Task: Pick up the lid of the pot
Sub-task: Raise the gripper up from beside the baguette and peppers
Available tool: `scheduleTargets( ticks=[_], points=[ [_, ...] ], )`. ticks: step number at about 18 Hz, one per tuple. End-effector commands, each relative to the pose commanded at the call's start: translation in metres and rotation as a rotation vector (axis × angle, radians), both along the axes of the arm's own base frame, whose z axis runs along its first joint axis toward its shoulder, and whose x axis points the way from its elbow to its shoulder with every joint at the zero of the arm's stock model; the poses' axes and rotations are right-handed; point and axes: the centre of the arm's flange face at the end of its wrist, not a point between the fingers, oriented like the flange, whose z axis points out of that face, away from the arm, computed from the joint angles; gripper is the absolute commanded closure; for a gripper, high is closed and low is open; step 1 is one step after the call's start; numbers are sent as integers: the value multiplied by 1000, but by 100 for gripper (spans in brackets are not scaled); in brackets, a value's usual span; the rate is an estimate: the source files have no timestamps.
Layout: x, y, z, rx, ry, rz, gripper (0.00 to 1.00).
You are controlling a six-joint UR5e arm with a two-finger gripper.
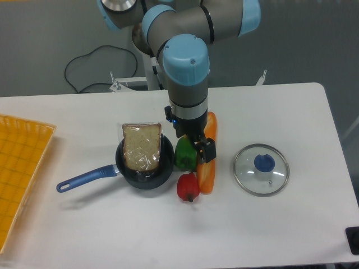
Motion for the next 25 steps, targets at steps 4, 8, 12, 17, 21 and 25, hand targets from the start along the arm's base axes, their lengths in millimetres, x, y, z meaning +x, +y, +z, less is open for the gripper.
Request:
scheduleTargets(
  ticks=[4, 8, 12, 17, 21, 25],
  points=[
    [1, 1, 1, 2, 0, -3, 0],
    [11, -5, -8, -24, -7, -3, 0],
    [28, -23, -25, -41, -38, 57, 0],
    [28, -18, -18, -5, -25, 134, 0],
    [23, -15, -21, 16, -6, 160, 0],
    [15, -24, -17, 18, 5, 176, 0]
  ],
)
